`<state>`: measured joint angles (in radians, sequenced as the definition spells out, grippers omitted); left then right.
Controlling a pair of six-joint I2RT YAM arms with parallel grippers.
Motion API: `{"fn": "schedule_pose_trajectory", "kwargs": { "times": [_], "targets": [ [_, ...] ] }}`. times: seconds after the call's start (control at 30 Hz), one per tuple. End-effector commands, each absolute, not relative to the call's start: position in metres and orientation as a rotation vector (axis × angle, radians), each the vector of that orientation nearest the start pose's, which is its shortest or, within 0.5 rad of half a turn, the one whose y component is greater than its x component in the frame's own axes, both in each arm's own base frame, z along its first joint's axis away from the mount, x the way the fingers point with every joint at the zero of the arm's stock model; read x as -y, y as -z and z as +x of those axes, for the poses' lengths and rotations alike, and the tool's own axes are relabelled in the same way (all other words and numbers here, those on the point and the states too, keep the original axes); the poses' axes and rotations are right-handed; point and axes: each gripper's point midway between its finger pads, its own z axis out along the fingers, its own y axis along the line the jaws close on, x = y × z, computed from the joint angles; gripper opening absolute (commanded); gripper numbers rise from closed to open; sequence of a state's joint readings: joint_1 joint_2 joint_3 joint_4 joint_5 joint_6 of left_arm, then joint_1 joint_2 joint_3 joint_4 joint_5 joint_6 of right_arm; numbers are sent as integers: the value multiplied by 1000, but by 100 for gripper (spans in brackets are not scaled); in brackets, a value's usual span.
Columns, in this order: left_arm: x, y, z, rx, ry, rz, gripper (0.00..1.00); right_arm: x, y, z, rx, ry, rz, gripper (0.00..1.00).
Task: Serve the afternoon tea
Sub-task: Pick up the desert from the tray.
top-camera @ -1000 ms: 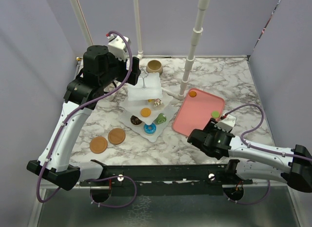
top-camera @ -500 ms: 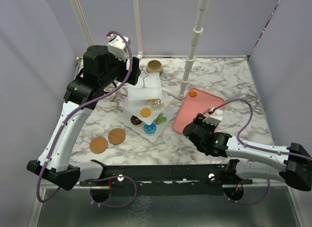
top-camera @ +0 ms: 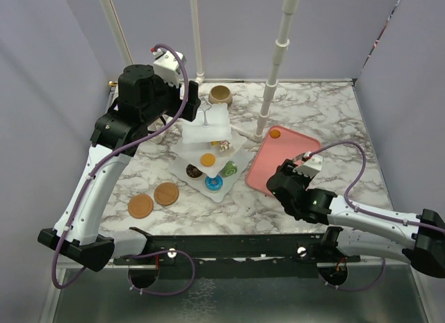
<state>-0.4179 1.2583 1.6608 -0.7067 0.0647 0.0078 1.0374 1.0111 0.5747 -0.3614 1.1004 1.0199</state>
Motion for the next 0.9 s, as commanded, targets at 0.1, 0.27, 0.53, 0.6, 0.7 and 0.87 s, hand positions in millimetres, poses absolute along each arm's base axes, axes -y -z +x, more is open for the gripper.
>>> {"fn": "schedule_pose_trajectory", "kwargs": {
  "times": [0.1, 0.27, 0.53, 0.6, 0.7, 0.87],
  "targets": [
    [156, -419, 322, -1798, 361, 438, 99, -124, -121, 237, -1884, -17, 414, 61],
    [157, -419, 321, -1804, 379, 419, 99, -122, -117, 236, -1904, 17, 402, 62],
    [157, -417, 321, -1807, 377, 419, 99, -121, -129, 235, -1913, 18, 384, 63],
    [157, -417, 321, -1807, 375, 418, 99, -123, -134, 235, -1906, -2, 380, 64],
    [156, -417, 321, -1807, 373, 419, 99, -122, -135, 235, -1902, -9, 376, 64],
    [156, -417, 321, -1808, 373, 419, 99, -124, -125, 234, -1928, 2, 365, 64]
  ]
}}
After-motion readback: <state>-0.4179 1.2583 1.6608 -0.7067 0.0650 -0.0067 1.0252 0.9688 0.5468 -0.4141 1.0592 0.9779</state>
